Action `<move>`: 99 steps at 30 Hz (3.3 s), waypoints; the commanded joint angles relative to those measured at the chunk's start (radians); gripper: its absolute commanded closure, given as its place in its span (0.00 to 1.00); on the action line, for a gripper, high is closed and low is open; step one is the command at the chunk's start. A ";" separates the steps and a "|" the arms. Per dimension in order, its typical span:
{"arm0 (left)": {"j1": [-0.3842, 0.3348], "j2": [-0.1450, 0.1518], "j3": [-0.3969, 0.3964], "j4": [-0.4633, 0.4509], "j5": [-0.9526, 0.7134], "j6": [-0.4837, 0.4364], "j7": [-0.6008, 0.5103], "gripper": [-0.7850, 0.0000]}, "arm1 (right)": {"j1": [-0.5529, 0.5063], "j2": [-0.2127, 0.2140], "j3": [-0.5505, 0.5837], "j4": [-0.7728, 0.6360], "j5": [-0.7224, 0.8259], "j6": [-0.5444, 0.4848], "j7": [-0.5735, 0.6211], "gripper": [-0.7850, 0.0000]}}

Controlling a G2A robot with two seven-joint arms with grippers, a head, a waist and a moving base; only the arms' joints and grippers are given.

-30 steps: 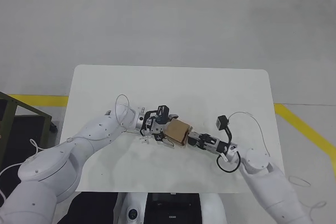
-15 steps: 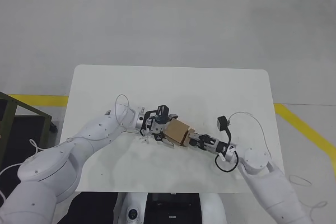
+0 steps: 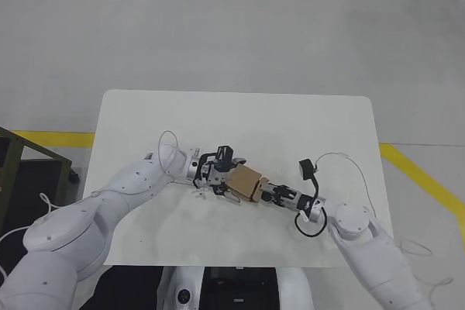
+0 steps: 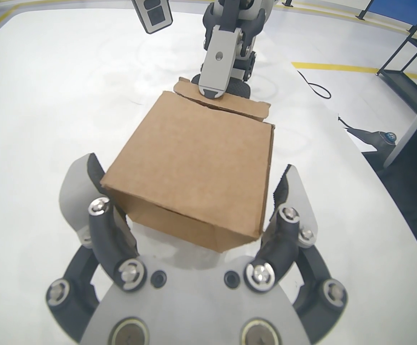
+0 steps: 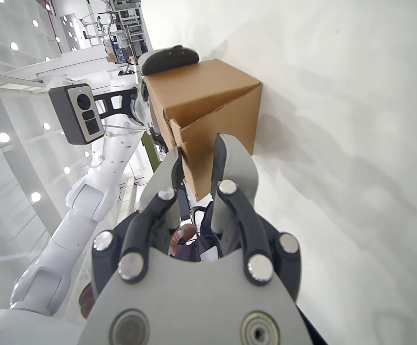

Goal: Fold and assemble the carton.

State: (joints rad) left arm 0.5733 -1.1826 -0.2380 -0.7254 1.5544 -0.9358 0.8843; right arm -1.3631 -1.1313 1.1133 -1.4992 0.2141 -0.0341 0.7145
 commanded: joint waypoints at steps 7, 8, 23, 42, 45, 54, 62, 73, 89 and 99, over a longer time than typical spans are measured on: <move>0.001 0.003 -0.003 -0.003 0.003 0.001 0.001 0.00 | 0.000 0.000 -0.008 -0.027 -0.024 0.025 -0.007 0.85; 0.001 0.004 -0.003 -0.004 0.003 0.001 0.001 0.00 | -0.001 0.000 -0.008 -0.030 -0.028 0.027 -0.008 0.85; 0.004 0.010 -0.007 -0.010 0.004 0.006 0.006 0.00 | 0.012 -0.002 -0.026 -0.064 -0.073 0.076 -0.030 0.89; 0.005 0.015 -0.003 -0.020 0.001 0.007 0.007 0.00 | 0.034 -0.010 -0.054 -0.083 -0.094 0.095 -0.051 0.91; 0.005 0.016 -0.003 -0.021 0.000 0.006 0.006 0.00 | 0.043 -0.013 -0.062 -0.080 -0.096 0.100 -0.057 0.90; 0.006 0.018 -0.004 -0.017 -0.007 0.005 0.005 0.00 | -0.005 -0.005 -0.026 -0.101 -0.089 0.081 -0.065 0.81; 0.006 0.017 -0.005 -0.011 -0.008 0.006 0.005 0.00 | -0.069 0.008 0.019 -0.155 -0.084 0.041 -0.050 0.80; 0.006 0.011 -0.007 -0.009 0.000 0.000 0.000 0.00 | -0.041 0.000 -0.013 -0.105 -0.060 0.025 -0.030 0.87; 0.007 0.004 -0.012 -0.005 0.008 -0.002 -0.002 0.00 | 0.024 -0.017 -0.071 -0.067 -0.055 0.028 -0.032 0.86; 0.011 0.009 -0.022 0.007 0.011 0.011 0.011 0.00 | -0.042 -0.002 -0.015 -0.134 -0.074 0.017 -0.048 0.58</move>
State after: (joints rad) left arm 0.5828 -1.1760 -0.2583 -0.7190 1.5642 -0.9290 0.8910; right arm -1.3917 -1.1363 1.0879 -1.6182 0.1459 -0.0180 0.6691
